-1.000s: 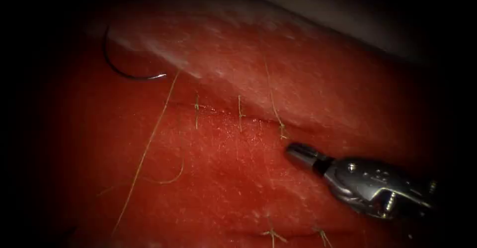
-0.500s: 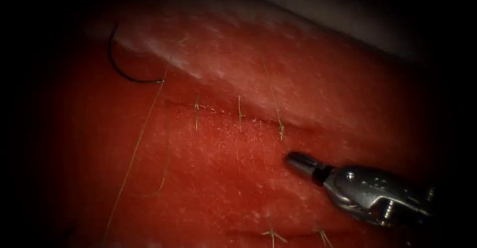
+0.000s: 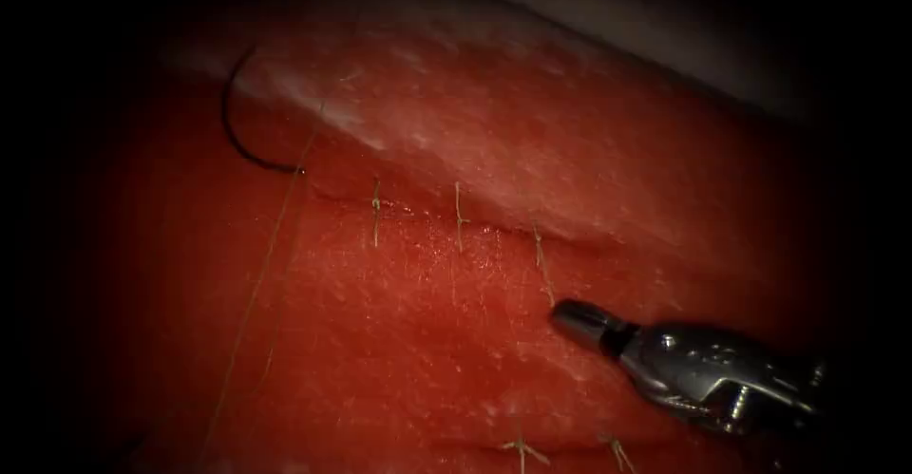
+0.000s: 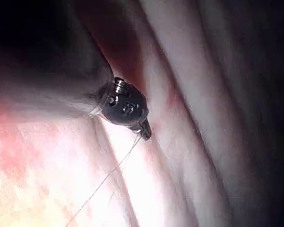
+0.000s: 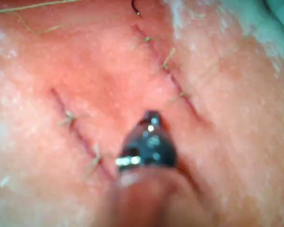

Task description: Wound Closure

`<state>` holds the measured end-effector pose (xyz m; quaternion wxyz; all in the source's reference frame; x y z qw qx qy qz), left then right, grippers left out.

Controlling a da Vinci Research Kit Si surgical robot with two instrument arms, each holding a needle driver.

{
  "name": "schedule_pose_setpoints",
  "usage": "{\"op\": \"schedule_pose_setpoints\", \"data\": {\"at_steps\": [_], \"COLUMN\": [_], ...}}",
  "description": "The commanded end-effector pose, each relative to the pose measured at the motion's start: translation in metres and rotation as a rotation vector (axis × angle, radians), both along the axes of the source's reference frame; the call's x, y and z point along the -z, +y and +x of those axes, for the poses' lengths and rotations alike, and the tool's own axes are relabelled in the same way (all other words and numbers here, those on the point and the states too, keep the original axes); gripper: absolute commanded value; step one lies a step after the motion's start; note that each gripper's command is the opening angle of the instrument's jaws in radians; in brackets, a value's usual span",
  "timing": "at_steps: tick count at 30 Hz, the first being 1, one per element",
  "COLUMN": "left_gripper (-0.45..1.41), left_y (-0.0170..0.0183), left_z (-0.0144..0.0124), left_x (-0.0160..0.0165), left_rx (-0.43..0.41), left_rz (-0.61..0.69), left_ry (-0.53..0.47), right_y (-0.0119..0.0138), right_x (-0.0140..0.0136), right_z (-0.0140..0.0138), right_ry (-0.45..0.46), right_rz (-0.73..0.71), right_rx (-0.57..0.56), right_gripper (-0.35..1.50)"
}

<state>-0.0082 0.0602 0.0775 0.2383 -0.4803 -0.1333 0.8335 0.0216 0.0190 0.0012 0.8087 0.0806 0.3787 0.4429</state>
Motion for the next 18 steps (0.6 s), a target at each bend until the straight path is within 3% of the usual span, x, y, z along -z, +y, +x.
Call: {"op": "schedule_pose_setpoints", "data": {"at_steps": [1, 17, 18], "left_gripper": [-0.35, -0.35, -0.35], "left_y": [0.0003, 0.001, 0.0012], "left_z": [-0.0005, -0.0008, -0.0009], "left_x": [-0.0006, 0.0014, 0.0041], "left_rx": [-0.001, 0.05, 0.067], "left_rz": [-0.003, 0.005, 0.024], "left_ry": [-0.001, -0.004, -0.038], "right_y": [-0.0001, -0.0005, 0.0003], "right_x": [-0.0004, 0.0006, 0.0012], "right_z": [0.0008, 0.0012, 0.0009], "right_ry": [0.003, 0.001, 0.011], "right_rz": [-0.001, 0.001, -0.02], "right_rx": [0.002, 0.009, -0.007], "right_gripper": [-0.35, -0.35, 0.67]}}
